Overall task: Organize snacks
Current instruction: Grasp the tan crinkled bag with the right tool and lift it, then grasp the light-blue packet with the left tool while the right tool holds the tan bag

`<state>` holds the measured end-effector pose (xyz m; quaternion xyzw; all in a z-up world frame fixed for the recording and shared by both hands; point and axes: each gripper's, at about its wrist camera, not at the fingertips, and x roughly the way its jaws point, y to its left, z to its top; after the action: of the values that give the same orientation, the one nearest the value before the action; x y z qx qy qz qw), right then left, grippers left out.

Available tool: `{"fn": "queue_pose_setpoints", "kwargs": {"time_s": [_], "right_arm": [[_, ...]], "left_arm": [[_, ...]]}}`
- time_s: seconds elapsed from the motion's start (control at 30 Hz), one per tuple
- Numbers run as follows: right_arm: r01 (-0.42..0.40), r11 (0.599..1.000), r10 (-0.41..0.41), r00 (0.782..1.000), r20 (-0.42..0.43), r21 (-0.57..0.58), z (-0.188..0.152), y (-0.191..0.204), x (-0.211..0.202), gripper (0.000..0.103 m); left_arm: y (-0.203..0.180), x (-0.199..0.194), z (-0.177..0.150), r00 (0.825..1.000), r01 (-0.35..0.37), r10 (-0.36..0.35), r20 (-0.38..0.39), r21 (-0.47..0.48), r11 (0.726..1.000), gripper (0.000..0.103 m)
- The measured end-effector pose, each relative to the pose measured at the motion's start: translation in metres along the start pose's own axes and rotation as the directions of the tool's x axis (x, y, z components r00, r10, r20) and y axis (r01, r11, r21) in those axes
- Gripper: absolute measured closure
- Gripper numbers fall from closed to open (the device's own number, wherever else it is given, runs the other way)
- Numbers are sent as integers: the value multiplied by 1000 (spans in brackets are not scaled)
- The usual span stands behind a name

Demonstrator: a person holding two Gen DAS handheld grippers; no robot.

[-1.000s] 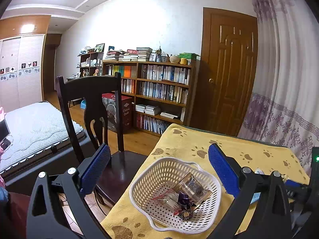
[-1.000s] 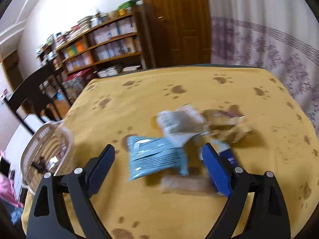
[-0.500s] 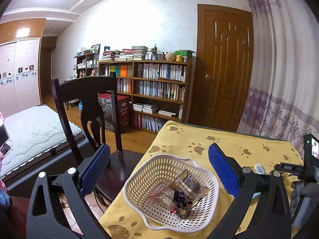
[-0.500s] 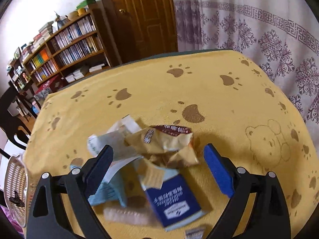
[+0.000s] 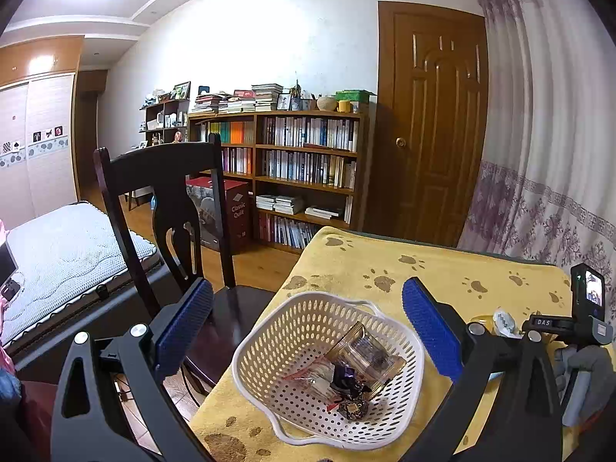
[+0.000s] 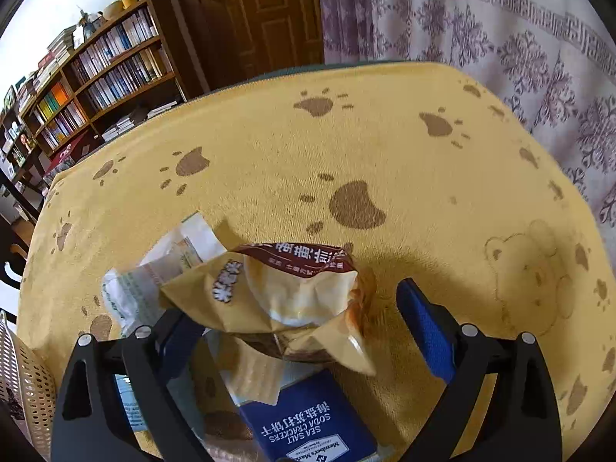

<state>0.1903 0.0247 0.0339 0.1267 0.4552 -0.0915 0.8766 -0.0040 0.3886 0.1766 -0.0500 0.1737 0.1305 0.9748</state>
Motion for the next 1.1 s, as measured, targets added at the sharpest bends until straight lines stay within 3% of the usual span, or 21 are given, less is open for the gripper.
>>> {"fn": "queue_pose_setpoints", "kwargs": {"time_s": [0.2,0.4,0.57,0.87,1.1], "right_arm": [[-39,999,39,999,-7,27,1,-6,7,10],[-44,999,44,999,17,-2,3,-3,2,22],[-68,998,68,997,21,3,1,-9,-6,25],[-149,988,147,987,68,33,-11,-38,-38,26],[-201,979,194,973,125,45,-20,-65,-68,26]], "left_arm": [[-4,4,-3,1000,5,-5,-13,8,1000,3],[-8,7,-6,999,15,-15,-30,16,1000,3],[-17,11,-9,998,38,-37,-50,27,999,3],[-48,10,-22,990,113,-107,-91,70,991,3],[-92,15,-33,969,214,-194,-152,130,968,3]]}}
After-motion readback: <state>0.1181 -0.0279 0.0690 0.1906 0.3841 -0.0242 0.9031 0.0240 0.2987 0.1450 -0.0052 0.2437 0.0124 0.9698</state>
